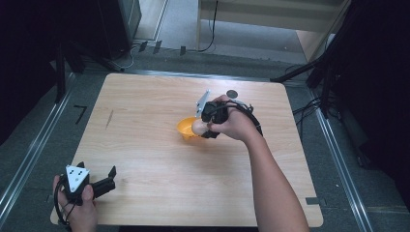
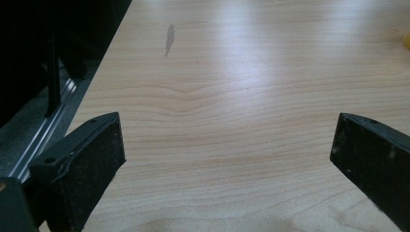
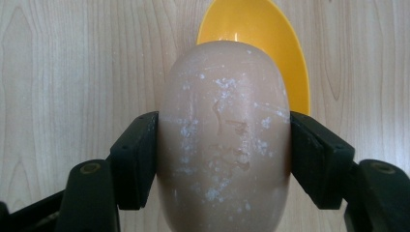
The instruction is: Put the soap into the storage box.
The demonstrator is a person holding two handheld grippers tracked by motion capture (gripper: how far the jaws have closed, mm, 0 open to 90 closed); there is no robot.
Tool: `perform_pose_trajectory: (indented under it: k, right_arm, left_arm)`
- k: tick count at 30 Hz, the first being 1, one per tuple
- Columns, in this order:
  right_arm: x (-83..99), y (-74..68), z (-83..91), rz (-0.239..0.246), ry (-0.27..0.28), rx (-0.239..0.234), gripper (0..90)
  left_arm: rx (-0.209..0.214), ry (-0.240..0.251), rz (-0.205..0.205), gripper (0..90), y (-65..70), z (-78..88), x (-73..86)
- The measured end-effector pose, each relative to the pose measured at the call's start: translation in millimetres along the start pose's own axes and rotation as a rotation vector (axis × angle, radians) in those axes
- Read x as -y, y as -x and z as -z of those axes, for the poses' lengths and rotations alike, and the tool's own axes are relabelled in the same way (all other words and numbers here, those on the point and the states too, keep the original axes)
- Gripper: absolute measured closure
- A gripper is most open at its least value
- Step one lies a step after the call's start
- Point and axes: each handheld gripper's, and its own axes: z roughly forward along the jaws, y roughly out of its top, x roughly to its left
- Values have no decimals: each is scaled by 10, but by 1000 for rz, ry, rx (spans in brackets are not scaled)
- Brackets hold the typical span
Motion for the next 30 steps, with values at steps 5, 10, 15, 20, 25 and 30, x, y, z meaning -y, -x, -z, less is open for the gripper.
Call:
perform_pose_trajectory:
  k: [5, 10, 15, 20, 25, 30]
  right_arm:
    - [-39, 55, -58, 13, 7, -13, 332]
    - [-45, 115, -130, 25, -14, -7, 331]
    - [-113, 158, -167, 57, -6, -14, 331]
    - [-167, 198, -220, 69, 9, -25, 330]
    - [-163, 228, -298, 71, -17, -44, 330]
    - [-154, 253, -336, 62, -9, -56, 329]
  left_arm:
    - [2, 1, 1, 0, -1, -2, 0]
    - [3, 1, 2, 0, -3, -5, 1]
    - [2, -3, 5, 0, 0, -8, -2]
    - [3, 1, 7, 0, 0, -8, 0]
    - [2, -5, 9, 0, 0, -12, -3]
    - [0, -13, 6, 0, 2, -15, -6]
